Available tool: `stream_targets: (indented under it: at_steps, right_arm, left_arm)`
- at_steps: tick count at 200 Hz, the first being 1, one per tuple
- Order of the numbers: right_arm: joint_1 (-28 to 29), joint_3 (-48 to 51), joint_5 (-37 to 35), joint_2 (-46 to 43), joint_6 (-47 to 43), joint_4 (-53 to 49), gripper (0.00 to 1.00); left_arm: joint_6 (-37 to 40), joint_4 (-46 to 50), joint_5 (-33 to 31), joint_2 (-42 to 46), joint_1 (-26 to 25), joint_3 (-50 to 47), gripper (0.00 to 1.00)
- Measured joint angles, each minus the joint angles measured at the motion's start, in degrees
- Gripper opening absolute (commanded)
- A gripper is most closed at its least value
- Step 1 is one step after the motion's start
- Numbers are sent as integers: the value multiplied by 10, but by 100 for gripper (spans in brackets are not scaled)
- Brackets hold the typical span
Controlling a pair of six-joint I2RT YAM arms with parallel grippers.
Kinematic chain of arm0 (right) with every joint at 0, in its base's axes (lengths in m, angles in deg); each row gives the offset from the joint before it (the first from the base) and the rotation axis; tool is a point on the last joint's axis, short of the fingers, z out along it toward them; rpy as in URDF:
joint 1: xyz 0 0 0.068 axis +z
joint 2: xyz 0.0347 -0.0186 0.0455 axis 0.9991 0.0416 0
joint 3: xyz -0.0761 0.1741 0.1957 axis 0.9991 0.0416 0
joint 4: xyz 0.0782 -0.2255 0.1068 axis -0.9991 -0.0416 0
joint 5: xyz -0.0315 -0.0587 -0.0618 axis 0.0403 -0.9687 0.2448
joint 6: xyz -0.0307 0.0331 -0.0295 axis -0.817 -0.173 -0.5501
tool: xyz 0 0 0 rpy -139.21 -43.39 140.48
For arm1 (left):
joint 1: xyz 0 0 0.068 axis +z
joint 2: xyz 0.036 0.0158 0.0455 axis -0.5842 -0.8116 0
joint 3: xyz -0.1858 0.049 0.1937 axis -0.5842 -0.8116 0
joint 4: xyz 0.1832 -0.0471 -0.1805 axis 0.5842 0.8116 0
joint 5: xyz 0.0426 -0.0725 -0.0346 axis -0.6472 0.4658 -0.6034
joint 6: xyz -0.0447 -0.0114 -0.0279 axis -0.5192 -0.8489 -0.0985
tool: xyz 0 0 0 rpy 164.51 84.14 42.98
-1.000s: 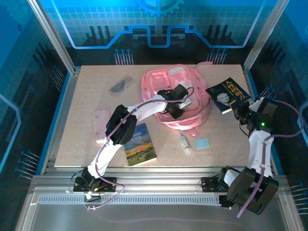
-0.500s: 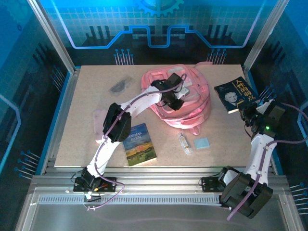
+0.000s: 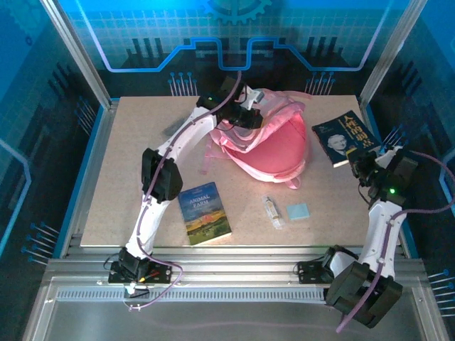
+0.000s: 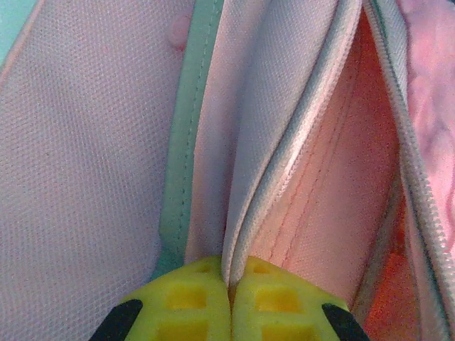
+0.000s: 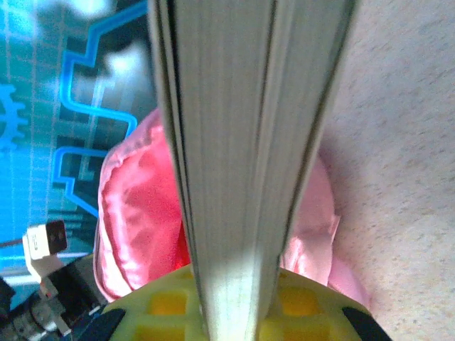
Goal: Pack books, pencil case, and school supplies into a backpack
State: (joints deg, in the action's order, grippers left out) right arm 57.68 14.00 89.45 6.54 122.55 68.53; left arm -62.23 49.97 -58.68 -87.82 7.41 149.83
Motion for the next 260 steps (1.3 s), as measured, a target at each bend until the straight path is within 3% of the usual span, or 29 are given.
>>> stream_targets:
  at_steps: [48,84,140,200,218,234,260]
  right_arm:
    - [165,43,-10,52,53,97,0]
    - [256,43,-37,133,75,202,0]
    - [320,19,-82,337,127,398,0]
    - [382,-92,-111,522,192,539,0]
    - [389,-120,-112,568,211,560,7]
    - [390,-127,-116,594,225,566,18]
    - [389,-128,-127,601,236,546,49]
  left_arm:
    - [-38,-17,30,0,0,12,0]
    - [-53,-26,49,0,0,18,0]
    - [-56,-26,57,0,0,18,0]
    - [-57,-27,58,0,0,18,0]
    - [-57,-28,59,0,0,18,0]
    - [-57,-28,59,0,0,18,0]
    - [-57,-30,59,0,0,18,0]
